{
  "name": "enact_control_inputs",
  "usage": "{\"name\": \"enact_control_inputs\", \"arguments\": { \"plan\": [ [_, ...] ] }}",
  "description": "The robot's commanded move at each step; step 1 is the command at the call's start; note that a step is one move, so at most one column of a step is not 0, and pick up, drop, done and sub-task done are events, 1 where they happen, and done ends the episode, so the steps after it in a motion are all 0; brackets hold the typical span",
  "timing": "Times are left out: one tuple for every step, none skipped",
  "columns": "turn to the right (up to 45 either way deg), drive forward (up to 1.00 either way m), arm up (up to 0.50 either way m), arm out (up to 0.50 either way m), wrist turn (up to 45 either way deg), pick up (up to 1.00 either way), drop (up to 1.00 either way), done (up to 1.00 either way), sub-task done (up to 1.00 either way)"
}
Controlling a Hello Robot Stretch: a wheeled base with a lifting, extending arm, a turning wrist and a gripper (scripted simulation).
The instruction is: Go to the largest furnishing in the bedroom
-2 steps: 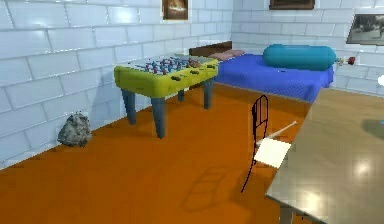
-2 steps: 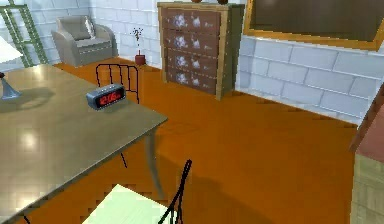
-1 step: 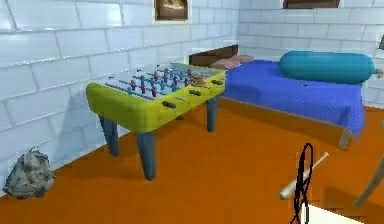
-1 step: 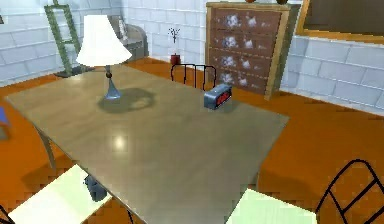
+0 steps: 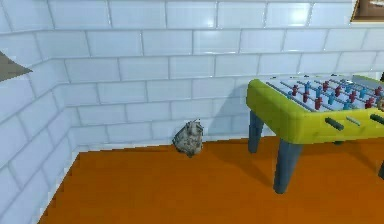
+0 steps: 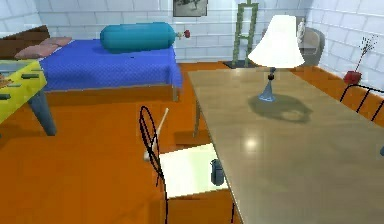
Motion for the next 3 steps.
{"name": "enact_control_inputs", "arguments": {
  "plan": [
    [-6.0,0.00,0.00,0.00,0.0,0.00,0.00,0.00,0.00],
    [0.0,0.05,0.00,0.00,0.0,0.00,0.00,0.00,0.00],
    [45.0,0.00,0.00,0.00,0.0,0.00,0.00,0.00,0.00]
  ]
}}
